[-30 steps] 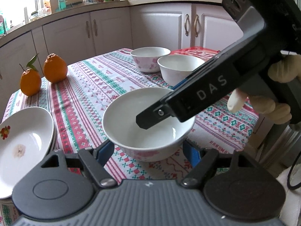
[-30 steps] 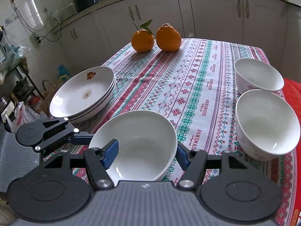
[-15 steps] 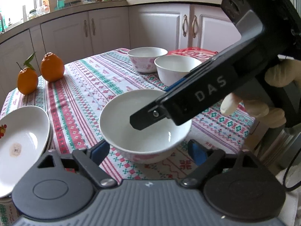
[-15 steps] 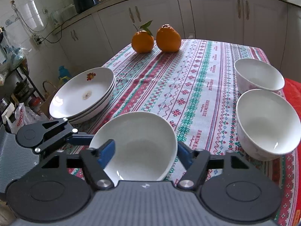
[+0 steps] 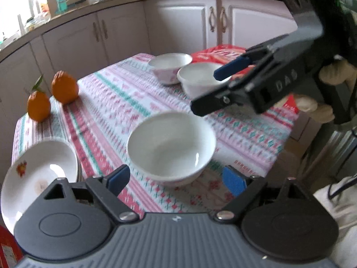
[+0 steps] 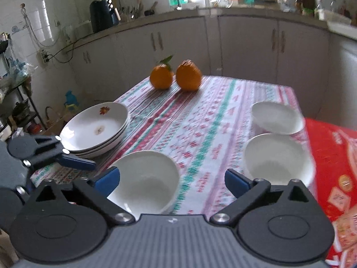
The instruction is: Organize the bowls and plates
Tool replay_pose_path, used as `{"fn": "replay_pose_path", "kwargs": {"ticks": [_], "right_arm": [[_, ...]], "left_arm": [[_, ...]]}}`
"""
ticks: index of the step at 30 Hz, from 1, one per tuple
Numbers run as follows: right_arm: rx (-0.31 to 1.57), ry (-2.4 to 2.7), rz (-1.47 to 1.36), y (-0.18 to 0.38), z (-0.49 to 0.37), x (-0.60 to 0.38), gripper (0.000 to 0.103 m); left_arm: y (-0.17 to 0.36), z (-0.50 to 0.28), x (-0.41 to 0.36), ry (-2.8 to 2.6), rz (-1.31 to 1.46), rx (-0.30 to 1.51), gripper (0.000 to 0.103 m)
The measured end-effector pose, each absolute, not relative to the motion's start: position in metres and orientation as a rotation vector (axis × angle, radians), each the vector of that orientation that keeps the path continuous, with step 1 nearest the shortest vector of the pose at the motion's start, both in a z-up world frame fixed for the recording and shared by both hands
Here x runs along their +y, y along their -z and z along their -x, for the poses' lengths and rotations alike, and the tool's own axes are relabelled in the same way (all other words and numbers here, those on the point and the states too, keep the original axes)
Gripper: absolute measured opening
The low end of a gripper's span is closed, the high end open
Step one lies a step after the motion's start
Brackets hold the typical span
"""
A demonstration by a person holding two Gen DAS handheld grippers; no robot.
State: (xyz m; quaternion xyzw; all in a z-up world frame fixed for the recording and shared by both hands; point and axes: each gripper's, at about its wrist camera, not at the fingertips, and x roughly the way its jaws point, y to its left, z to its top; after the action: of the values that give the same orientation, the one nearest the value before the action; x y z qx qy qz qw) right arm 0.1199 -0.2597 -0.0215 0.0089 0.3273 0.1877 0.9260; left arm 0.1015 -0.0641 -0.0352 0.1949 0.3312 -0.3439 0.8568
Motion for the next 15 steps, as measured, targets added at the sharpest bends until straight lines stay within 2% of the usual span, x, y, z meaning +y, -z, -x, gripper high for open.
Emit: {"fn": "replay_pose_path", "kwargs": {"ticks": [3,6,15], "right_arm": [[0.648,-0.332,-0.003,0.017,-0.114,-0.282,0.103],[0.627,-0.255,0.028,0.018,-0.111,-0.305,0.103],[0.617,-0.202,0.130,0.048,-0.125,-0.343,0.103]], "left_arm": [[0.016,-0.101,-0.078,0.747,-0.449,0.632,0.091],[0.007,-0.113,-0.098,0.767,-0.470,0.601,0.097],[0.027,-0.190,-0.167,0.789,-0.428,0.698,0.096]]}}
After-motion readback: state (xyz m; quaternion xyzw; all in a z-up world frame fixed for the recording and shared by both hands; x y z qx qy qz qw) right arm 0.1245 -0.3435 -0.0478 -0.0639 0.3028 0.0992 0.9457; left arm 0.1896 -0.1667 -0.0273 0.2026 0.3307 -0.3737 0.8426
